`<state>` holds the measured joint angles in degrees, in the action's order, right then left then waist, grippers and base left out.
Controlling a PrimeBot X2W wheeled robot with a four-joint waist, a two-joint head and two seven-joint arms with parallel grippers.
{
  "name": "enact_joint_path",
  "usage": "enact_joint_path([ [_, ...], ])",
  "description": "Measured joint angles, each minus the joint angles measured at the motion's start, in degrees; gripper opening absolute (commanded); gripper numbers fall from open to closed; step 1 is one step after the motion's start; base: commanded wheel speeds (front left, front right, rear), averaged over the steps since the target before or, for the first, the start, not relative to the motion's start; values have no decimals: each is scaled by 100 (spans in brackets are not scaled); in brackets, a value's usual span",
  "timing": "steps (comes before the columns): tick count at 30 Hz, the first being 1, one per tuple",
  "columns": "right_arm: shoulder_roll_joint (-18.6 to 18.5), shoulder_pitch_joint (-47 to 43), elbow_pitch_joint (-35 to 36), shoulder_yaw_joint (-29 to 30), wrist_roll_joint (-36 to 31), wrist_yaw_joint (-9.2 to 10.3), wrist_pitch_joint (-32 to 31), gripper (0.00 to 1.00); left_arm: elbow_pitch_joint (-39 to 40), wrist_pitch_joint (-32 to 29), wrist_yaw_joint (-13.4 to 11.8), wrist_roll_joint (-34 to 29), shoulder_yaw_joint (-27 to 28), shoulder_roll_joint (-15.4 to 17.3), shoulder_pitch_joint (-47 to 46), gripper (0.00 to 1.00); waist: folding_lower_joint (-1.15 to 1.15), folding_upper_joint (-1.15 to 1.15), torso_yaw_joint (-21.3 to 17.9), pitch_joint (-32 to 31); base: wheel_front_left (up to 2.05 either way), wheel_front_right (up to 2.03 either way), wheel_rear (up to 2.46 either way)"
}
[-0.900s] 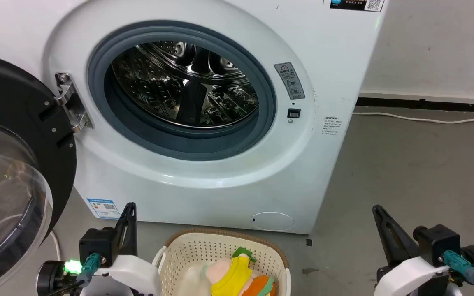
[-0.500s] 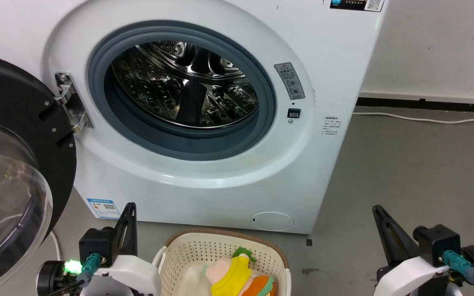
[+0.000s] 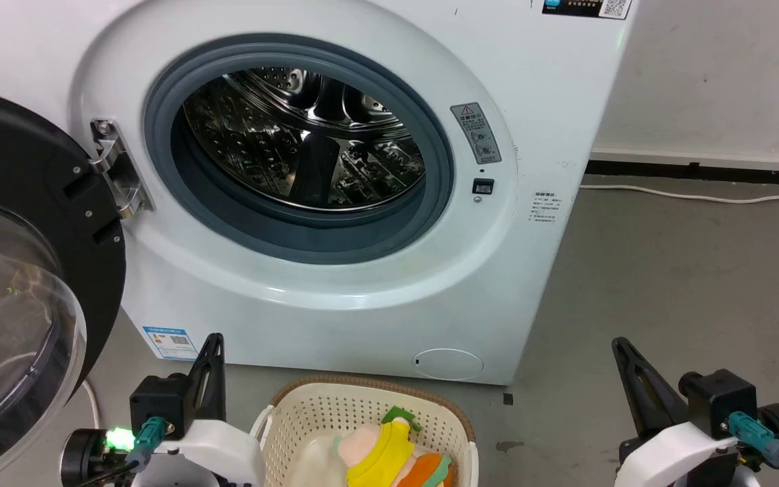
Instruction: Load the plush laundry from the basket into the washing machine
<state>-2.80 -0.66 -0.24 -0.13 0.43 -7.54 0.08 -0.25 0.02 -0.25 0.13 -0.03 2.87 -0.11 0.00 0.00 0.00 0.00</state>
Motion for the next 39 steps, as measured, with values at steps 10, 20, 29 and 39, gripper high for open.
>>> enact_joint_path([
  [10, 0, -2, -2, -4, 2, 0, 0, 100, -1, 0, -7, 0, -1, 0, 0, 100, 0, 0, 0, 0, 0, 0, 0],
  [20, 0, -3, -3, -10, 36, 0, 21, 100, -3, 11, -15, 4, -46, 0, 0, 100, 0, 0, -3, 7, 0, 0, 0],
  [29, 0, -7, -3, 0, 198, 0, 114, 100, -85, 114, -37, 59, -170, 0, 0, 100, 0, 0, -32, 57, 0, 0, 0],
  [39, 0, -8, -3, 2, 389, 0, 257, 100, -482, 253, -59, 177, -414, -1, -76, 100, 0, 0, -123, 249, 0, 0, 0],
])
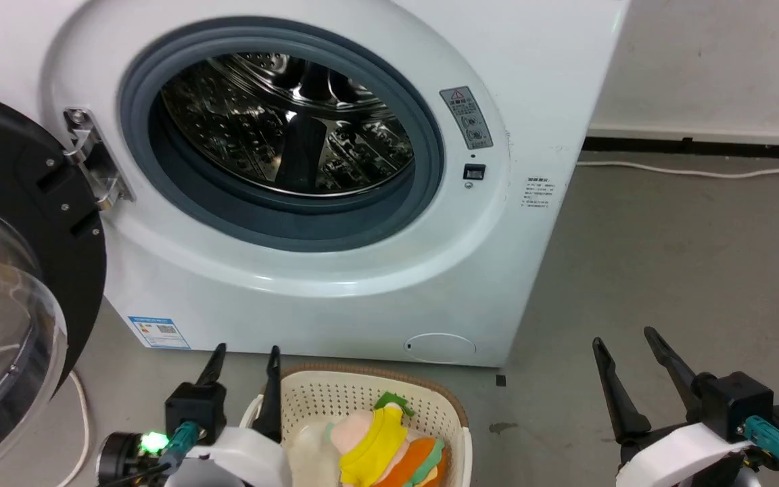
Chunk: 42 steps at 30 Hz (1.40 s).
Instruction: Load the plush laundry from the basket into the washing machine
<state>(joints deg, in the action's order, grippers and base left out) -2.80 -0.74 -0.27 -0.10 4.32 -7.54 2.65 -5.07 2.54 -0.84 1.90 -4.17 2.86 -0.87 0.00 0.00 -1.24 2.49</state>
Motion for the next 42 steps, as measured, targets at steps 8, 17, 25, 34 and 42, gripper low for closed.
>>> enact_joint_path([
  [8, 0, 2, 7, -2, 137, 0, 78, 100, -410, 13, 2, 185, -204, 0, -229, 100, 0, 0, -82, 194, 0, 0, 0],
  [17, 0, 8, 48, -24, 338, 0, 192, 100, -1158, 99, 2, 396, -527, -2, -628, 100, 0, 0, -245, 504, 0, 0, 0],
  [25, 0, 34, 76, -38, 492, 0, 269, 100, -1767, 114, 9, 537, -711, -4, -939, 100, 0, 0, -369, 796, 0, 0, 0],
  [34, 0, 219, 218, -51, 691, 1, 380, 100, -2579, 182, 10, 705, -918, 27, -1385, 100, -1, 0, -576, 1232, 0, 0, 0],
  [42, 0, 314, 399, -68, 893, 0, 480, 100, -3239, 196, 58, 898, -1094, 163, -1906, 100, -1, 0, -731, 1761, 0, 0, 0],
])
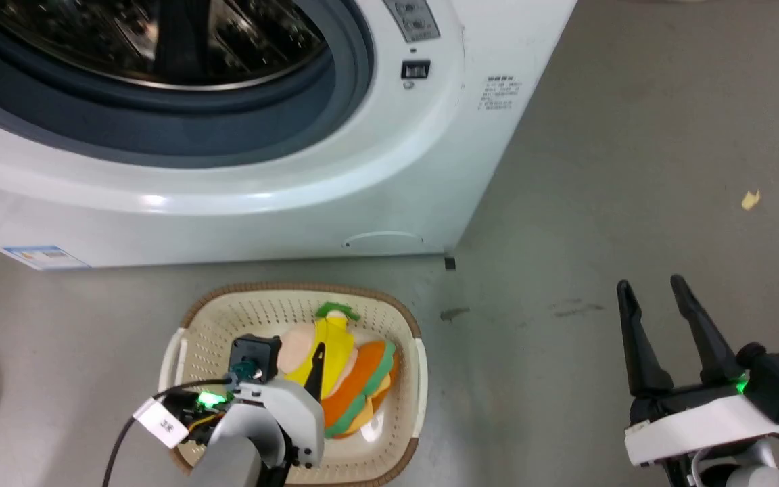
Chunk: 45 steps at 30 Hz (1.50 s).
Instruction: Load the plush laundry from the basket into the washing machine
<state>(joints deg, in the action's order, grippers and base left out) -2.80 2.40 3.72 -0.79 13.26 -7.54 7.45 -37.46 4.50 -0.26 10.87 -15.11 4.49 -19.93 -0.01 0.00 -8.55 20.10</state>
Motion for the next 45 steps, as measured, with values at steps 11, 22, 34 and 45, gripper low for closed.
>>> enact_joint_path([
  [11, 0, 83, 185, -94, 307, 1, 133, 100, -706, -227, 15, 345, -127, 193, -542, 100, 0, 0, -161, 727, 0, 0, 0],
  [22, 0, 187, 312, -203, 576, 1, 264, 100, -1359, -492, -59, 517, -475, 401, -1279, 100, 0, 0, -282, 1489, 0, 0, 0],
  [34, 0, 403, 359, -513, 912, 1, 389, 100, -2060, -534, -179, 526, -1010, 809, -2068, 100, 0, 0, -634, 2245, 0, 0, 0],
  [45, -1, 547, 389, -683, 1335, 1, 543, 100, -2693, -495, -388, 700, -1315, 1016, -2773, 100, 1, 0, -988, 2869, 0, 0, 0],
])
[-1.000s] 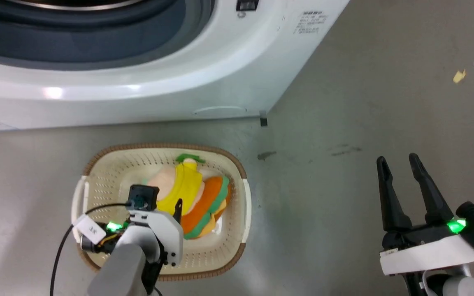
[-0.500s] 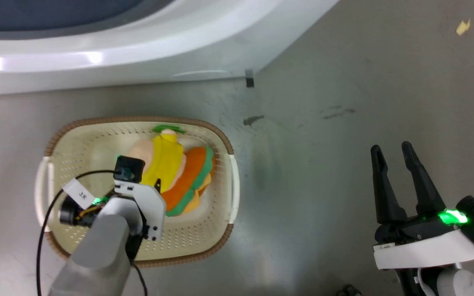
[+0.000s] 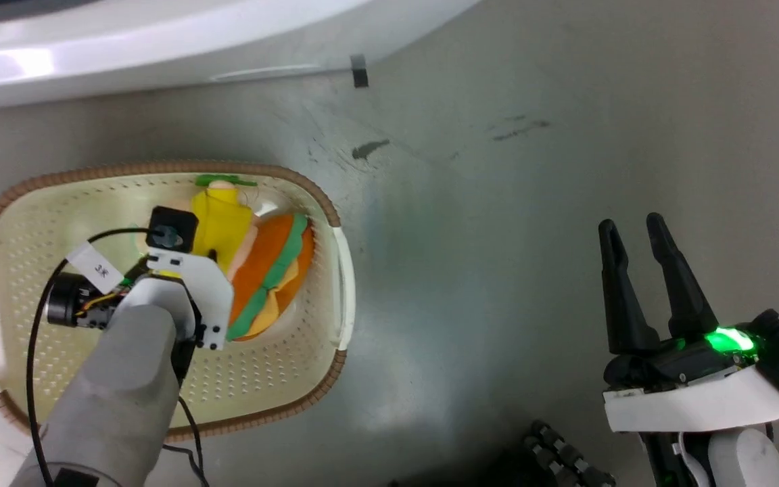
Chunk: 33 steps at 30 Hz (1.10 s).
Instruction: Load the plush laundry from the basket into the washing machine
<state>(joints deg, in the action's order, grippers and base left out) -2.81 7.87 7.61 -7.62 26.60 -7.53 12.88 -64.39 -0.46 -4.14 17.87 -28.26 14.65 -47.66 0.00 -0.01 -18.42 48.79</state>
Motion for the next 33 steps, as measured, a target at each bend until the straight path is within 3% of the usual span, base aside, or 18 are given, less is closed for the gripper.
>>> enact_joint_path([
  [4, 0, 35, 26, 0, 85, 0, 23, 100, -172, -9, 3, 22, -119, 15, -151, 100, 0, 0, -59, 154, 0, 0, 0],
  [5, 0, 65, 32, -1, 134, 0, 46, 100, -280, -26, 34, 60, -207, 30, -247, 11, 0, 0, -92, 253, 0, 0, 0],
  [6, 0, 65, 32, -1, 134, 0, 46, 100, -280, -26, 34, 60, -207, 30, -247, 0, 0, 0, -92, 253, 0, 0, 0],
  [12, 0, 188, 15, -47, 285, 0, 132, 100, -613, 77, 68, 238, -376, 62, -429, 0, 0, 0, -209, 456, 0, 0, 0],
  [18, 1, 229, -59, 13, 319, 0, 186, 100, -899, 368, 54, 368, -539, -34, -361, 0, 0, 0, -175, 230, 0, 0, 0],
  [23, 0, 88, -377, 43, 70, 0, 187, 100, -943, 1078, 145, 624, -447, -290, 381, 0, 1, 0, -40, -533, 0, 0, 0],
  [28, 1, -165, -536, 258, 20, 0, 187, 100, -875, 1413, 281, 748, -391, -394, 819, 0, 1, 0, 89, -1182, 0, 0, 0],
  [33, -1, -360, -583, 489, -58, 0, 187, 100, -201, 1506, 364, 736, -352, -416, 1417, 0, 2, 0, 269, -2017, 0, 0, 0],
])
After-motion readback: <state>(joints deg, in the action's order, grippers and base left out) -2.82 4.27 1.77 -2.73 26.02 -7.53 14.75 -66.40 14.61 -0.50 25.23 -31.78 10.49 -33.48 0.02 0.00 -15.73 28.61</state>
